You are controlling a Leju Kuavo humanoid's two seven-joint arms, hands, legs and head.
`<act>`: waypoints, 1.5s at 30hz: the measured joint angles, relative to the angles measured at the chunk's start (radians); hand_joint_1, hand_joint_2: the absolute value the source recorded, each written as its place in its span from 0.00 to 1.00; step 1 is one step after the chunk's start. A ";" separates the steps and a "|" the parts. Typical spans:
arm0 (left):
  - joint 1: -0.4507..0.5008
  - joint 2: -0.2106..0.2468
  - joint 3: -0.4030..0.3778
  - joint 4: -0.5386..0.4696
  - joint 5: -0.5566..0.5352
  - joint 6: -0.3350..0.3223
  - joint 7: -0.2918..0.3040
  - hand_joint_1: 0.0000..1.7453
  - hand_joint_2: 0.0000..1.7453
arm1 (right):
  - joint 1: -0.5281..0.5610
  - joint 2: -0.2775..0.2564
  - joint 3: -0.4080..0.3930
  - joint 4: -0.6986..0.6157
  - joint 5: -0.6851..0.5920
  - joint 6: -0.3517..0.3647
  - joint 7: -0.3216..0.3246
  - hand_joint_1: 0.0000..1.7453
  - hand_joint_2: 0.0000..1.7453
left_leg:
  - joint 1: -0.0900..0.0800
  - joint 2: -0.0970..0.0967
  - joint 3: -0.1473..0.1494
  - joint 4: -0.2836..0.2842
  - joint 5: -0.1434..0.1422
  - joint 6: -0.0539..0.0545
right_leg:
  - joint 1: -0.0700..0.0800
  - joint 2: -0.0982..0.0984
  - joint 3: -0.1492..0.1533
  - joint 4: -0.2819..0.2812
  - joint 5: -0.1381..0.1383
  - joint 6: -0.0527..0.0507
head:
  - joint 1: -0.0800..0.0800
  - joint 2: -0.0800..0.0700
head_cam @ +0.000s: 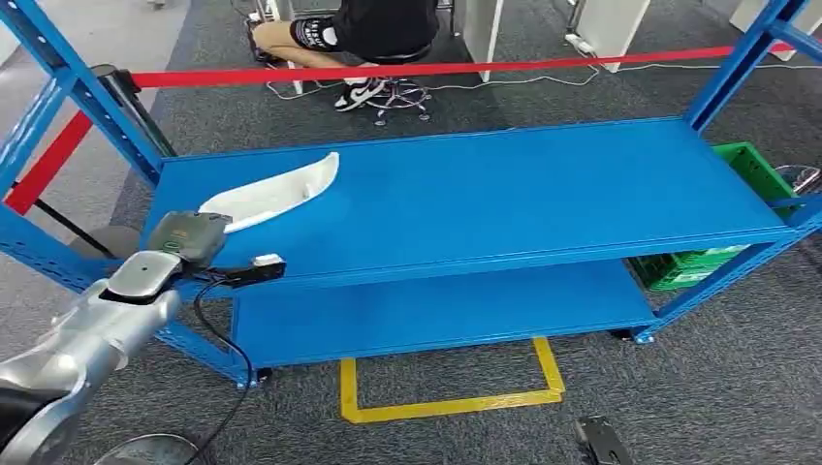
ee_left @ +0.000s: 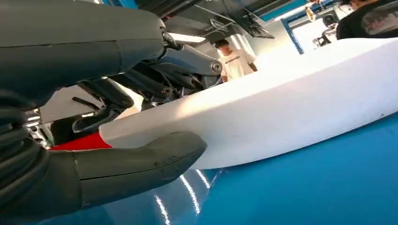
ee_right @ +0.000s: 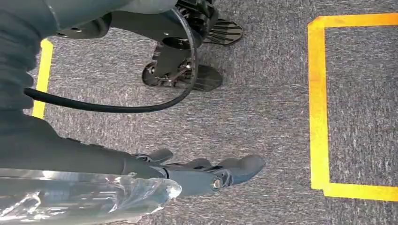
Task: Take the parts from the cabinet and place them on the table.
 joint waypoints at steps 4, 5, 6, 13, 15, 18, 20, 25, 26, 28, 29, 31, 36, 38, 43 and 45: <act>0.007 -0.008 0.007 0.000 -0.015 0.043 -0.023 1.00 1.00 | 0.001 0.000 0.000 0.000 -0.002 0.000 0.000 0.00 1.00 | 0.000 0.000 0.000 0.000 0.000 0.000 | 0.000 0.000 0.000 0.000 0.000 0.000 | 0.000 0.000; 0.011 -0.011 0.007 -0.002 -0.023 0.056 -0.032 1.00 1.00 | 0.001 0.000 0.000 0.000 -0.003 -0.001 0.000 0.00 1.00 | 0.000 0.000 0.000 0.000 0.000 0.000 | 0.000 0.000 0.000 0.000 0.000 0.000 | 0.000 0.000; 0.016 -0.016 0.007 -0.005 -0.031 0.069 -0.039 1.00 1.00 | 0.001 0.000 0.000 0.000 -0.003 -0.001 0.000 0.00 1.00 | 0.000 0.000 0.000 0.000 0.000 0.000 | 0.000 0.000 0.000 0.000 0.000 0.000 | 0.000 0.000; 0.085 -0.040 0.006 -0.104 -0.027 0.152 -0.087 1.00 1.00 | 0.003 0.000 0.000 0.002 -0.013 -0.008 -0.006 0.00 1.00 | 0.000 0.000 -0.001 0.000 0.000 0.000 | 0.000 0.000 -0.001 0.000 0.000 0.000 | 0.000 0.000; 0.114 -0.043 0.006 -0.155 -0.018 0.164 -0.101 1.00 1.00 | 0.006 0.000 0.000 0.002 -0.016 -0.010 -0.007 0.00 1.00 | 0.000 0.000 -0.001 0.000 0.000 0.000 | -0.001 0.000 -0.001 0.000 0.000 0.000 | 0.000 0.000; 0.151 -0.050 0.006 -0.226 -0.013 0.169 -0.114 1.00 1.00 | 0.007 0.000 0.000 0.003 -0.019 -0.013 -0.009 0.00 1.00 | 0.000 0.000 -0.001 0.000 0.000 0.000 | 0.000 0.001 -0.002 0.000 0.000 0.000 | -0.001 0.000; 0.180 -0.054 0.004 -0.282 -0.019 0.174 -0.123 1.00 1.00 | 0.013 0.000 0.000 0.003 -0.022 -0.015 -0.011 0.00 1.00 | 0.000 0.000 -0.001 0.000 0.000 0.000 | 0.000 0.000 -0.001 0.000 0.000 0.000 | 0.000 0.000; 0.295 -0.061 -0.030 -0.496 -0.058 0.184 -0.089 1.00 1.00 | 0.018 0.000 -0.001 0.003 -0.042 -0.016 -0.044 0.00 1.00 | -0.005 0.000 -0.002 0.003 -0.005 0.006 | -0.005 0.001 -0.001 -0.002 0.000 0.003 | -0.001 0.000; 0.317 -0.063 -0.039 -0.545 -0.065 0.191 -0.082 1.00 1.00 | 0.019 0.000 -0.002 0.003 -0.049 -0.016 -0.056 0.00 1.00 | -0.006 0.000 -0.003 0.004 -0.006 0.007 | -0.005 0.000 -0.001 -0.003 -0.001 0.005 | 0.000 0.000; 0.372 -0.063 -0.054 -0.645 -0.070 0.201 -0.072 1.00 1.00 | 0.016 0.002 -0.004 0.003 -0.063 -0.014 -0.093 0.00 1.00 | -0.008 0.000 -0.003 0.007 -0.010 0.013 | -0.008 0.001 0.000 -0.003 -0.003 0.009 | -0.001 0.000; 0.401 -0.062 -0.059 -0.702 -0.071 0.206 -0.069 1.00 1.00 | 0.015 0.002 -0.005 0.003 -0.070 -0.011 -0.115 0.00 1.00 | -0.010 0.000 -0.003 0.007 -0.012 0.015 | -0.009 0.001 0.001 -0.004 -0.003 0.011 | -0.001 0.000; 0.454 -0.060 -0.069 -0.798 -0.075 0.211 -0.066 1.00 1.00 | 0.013 0.002 -0.006 0.003 -0.075 -0.002 -0.149 0.00 1.00 | -0.013 0.001 -0.003 0.005 -0.007 0.022 | -0.012 0.002 0.005 -0.010 0.003 0.021 | -0.001 0.000; 0.600 -0.032 -0.075 -0.997 -0.076 0.238 -0.058 1.00 1.00 | -0.008 0.009 -0.005 0.002 -0.070 0.019 -0.217 0.00 1.00 | 0.004 0.013 0.008 -0.017 0.003 0.032 | -0.011 -0.003 -0.095 0.229 -0.142 0.037 | 0.003 0.000; 0.637 -0.028 -0.076 -1.037 -0.076 0.238 -0.058 1.00 1.00 | -0.008 0.011 -0.004 0.002 -0.069 0.023 -0.227 0.00 1.00 | 0.007 0.010 0.007 -0.016 0.003 0.031 | -0.015 -0.003 -0.123 0.300 -0.148 0.043 | 0.004 0.000; 0.708 -0.006 -0.075 -1.127 -0.082 0.249 -0.072 1.00 1.00 | -0.026 0.029 0.011 0.001 -0.054 0.032 -0.292 0.00 1.00 | 0.014 0.004 -0.002 0.002 0.003 -0.003 | -0.022 0.000 0.036 0.011 -0.021 0.057 | 0.015 0.000; 0.736 0.003 -0.074 -1.154 -0.082 0.260 -0.074 1.00 1.00 | -0.026 0.029 0.023 -0.002 -0.045 0.031 -0.302 0.00 1.00 | 0.010 0.003 -0.002 0.005 0.014 -0.014 | -0.023 0.002 0.023 0.014 -0.021 0.031 | 0.006 0.000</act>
